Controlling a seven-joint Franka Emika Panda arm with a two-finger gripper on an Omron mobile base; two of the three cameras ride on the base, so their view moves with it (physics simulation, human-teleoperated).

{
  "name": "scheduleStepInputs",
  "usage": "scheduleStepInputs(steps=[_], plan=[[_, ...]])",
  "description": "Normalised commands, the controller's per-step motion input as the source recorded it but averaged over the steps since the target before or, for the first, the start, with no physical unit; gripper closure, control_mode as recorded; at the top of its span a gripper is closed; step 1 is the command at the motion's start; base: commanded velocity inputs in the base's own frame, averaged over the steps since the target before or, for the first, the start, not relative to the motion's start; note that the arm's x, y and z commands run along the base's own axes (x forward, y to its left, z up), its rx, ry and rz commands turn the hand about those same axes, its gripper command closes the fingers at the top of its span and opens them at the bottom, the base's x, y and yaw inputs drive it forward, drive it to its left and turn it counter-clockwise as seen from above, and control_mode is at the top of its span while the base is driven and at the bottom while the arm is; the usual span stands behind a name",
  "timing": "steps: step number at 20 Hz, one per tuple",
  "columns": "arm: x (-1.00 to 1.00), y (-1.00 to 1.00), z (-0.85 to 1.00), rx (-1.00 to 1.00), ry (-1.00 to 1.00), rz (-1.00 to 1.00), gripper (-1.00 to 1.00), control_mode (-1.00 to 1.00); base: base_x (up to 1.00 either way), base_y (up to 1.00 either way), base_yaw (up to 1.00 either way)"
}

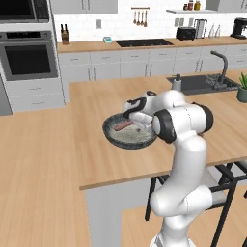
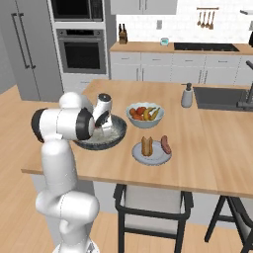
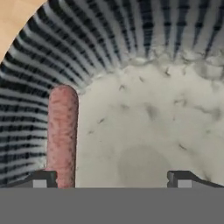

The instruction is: Place one bun and one sausage from the bowl on each plate.

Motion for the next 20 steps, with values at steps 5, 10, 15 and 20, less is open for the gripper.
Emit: scheduleStepInputs(steps=[5,10,15,20], plan=[[0.54,0.03,0.0,0.02,0.0,-0.01,-1.0,-1.0,0.0,0.0,0.0],[0.47,0.12,-0.02,0.0,0.0,-0.01,-1.0,-1.0,0.0,0.0,0.0],[0.12,0.06,-0.24,0.0,0.0,-0.01,-1.0,-1.0,0.0,0.0,0.0],[0.04,0.03,-0.36,0.0,0.0,0.0,-1.0,-1.0,0.0,0.0,0.0]])
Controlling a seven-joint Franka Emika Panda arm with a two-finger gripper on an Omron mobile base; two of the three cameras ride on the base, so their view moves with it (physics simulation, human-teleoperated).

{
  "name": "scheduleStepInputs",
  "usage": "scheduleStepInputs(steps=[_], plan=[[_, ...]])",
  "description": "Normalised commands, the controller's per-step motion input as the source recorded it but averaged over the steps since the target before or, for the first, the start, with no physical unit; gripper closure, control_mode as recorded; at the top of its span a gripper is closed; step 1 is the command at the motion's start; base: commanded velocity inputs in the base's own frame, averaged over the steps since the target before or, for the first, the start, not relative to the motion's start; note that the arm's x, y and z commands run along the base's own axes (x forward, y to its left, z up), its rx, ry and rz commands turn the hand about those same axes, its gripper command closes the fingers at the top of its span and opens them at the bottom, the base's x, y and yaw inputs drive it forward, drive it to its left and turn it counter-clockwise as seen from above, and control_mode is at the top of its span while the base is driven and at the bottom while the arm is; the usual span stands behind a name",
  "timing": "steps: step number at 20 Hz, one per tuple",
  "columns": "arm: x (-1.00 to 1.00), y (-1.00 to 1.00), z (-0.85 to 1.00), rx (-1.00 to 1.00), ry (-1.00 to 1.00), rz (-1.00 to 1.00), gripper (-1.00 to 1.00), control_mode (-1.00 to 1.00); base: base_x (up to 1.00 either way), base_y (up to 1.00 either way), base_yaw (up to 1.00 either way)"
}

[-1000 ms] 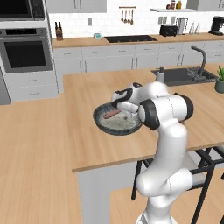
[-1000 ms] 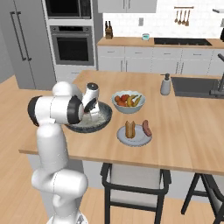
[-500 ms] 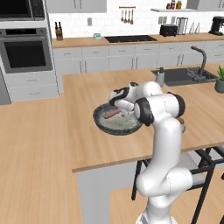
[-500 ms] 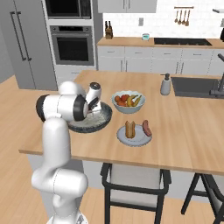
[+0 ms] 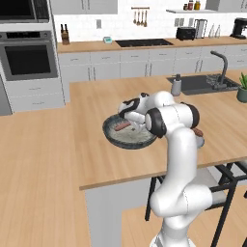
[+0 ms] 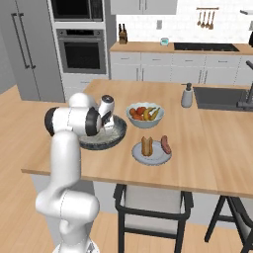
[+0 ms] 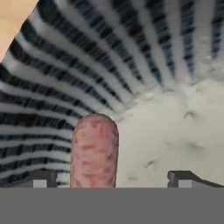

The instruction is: Place one bun and one sausage from the bowl on each plate.

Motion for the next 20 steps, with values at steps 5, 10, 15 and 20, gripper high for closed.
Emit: scheduleStepInputs(steps=[5,10,15,20], plan=[[0.13,0.02,-0.24,0.0,0.0,0.0,-1.0,-1.0,0.0,0.0,0.0],[0.21,0.04,-0.05,0.0,0.05,0.0,-1.0,-1.0,0.0,0.0,0.0],[0.25,0.17,-0.22,0.0,0.06,0.0,-1.0,-1.0,0.0,0.0,0.0],[0.16,0.25,-0.61,0.0,0.03,0.0,1.0,-1.0,0.0,0.0,0.0]])
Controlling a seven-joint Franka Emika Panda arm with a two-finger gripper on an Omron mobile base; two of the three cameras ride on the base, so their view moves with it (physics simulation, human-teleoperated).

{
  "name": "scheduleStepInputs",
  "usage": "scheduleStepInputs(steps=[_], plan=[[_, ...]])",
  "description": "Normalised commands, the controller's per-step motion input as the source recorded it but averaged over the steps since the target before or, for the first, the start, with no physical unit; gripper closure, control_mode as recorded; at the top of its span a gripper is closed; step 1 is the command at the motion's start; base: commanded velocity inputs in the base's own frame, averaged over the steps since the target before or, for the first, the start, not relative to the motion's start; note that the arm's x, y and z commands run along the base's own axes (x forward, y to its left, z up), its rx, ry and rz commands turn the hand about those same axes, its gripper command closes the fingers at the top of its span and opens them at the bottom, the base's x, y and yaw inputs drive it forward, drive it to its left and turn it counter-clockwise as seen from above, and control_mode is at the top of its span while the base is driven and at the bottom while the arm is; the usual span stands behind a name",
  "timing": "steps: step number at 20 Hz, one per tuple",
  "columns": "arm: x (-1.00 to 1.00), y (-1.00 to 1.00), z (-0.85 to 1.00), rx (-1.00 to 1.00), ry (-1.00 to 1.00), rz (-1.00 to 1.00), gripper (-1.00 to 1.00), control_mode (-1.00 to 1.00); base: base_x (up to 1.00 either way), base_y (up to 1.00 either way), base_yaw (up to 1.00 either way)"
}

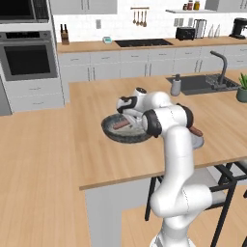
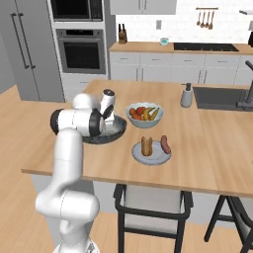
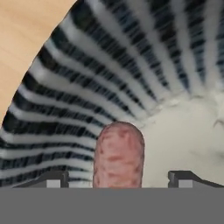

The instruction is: Place one bun and one sausage from the bowl on each plate.

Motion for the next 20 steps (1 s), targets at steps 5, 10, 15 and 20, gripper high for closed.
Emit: scheduleStepInputs(steps=[5,10,15,20], plan=[[0.15,0.18,-0.85,0.0,0.0,0.0,1.0,-1.0,0.0,0.0,0.0],[0.11,0.18,-0.57,0.0,-0.02,0.0,1.0,-1.0,0.0,0.0,0.0],[0.01,0.01,-0.03,0.0,-0.03,0.0,1.0,-1.0,0.0,0.0,0.0],[-0.31,0.0,0.4,-0.02,-0.08,0.0,1.0,-1.0,0.0,0.0,0.0]])
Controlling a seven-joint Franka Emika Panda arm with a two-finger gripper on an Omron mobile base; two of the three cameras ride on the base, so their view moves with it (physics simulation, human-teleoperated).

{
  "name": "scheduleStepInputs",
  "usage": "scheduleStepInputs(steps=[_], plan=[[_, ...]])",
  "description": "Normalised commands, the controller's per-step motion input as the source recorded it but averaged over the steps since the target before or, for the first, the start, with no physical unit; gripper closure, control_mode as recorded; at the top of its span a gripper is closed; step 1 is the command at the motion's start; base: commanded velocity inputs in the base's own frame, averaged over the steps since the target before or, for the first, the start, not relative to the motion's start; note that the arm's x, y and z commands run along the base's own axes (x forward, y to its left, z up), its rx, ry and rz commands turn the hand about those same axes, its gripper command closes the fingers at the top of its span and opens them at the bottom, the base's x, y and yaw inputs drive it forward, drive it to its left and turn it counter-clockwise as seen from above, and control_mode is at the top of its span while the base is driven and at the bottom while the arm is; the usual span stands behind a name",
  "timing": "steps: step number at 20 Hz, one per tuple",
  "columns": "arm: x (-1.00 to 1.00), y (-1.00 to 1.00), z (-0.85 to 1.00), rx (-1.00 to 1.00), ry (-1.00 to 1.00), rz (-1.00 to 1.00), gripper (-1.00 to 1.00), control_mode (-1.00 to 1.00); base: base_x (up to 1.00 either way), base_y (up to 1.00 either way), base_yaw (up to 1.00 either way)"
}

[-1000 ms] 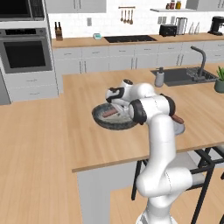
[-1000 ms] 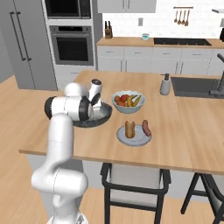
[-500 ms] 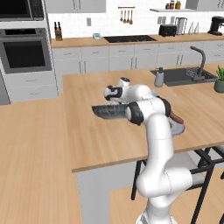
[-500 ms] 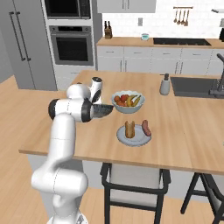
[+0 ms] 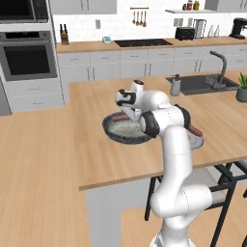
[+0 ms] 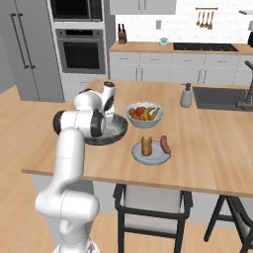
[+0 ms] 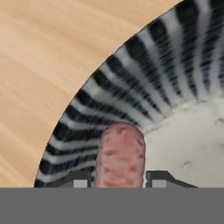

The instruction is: Place one bun and one sausage from the bowl on each plate.

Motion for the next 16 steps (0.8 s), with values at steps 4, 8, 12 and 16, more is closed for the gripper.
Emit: scheduleStepInputs(steps=[4,8,12,16], plan=[[-0.37,0.0,0.5,0.0,-0.01,0.0,1.0,-1.0,0.0,0.0,0.0],[-0.71,-0.19,0.46,0.0,-0.01,0.0,1.0,-1.0,0.0,0.0,0.0],[-0.97,-0.54,0.49,-0.01,-0.01,0.01,1.0,-1.0,0.0,0.0,0.0],[-1.0,-0.56,0.36,-0.06,-0.03,0.12,1.0,-1.0,0.0,0.0,0.0]])
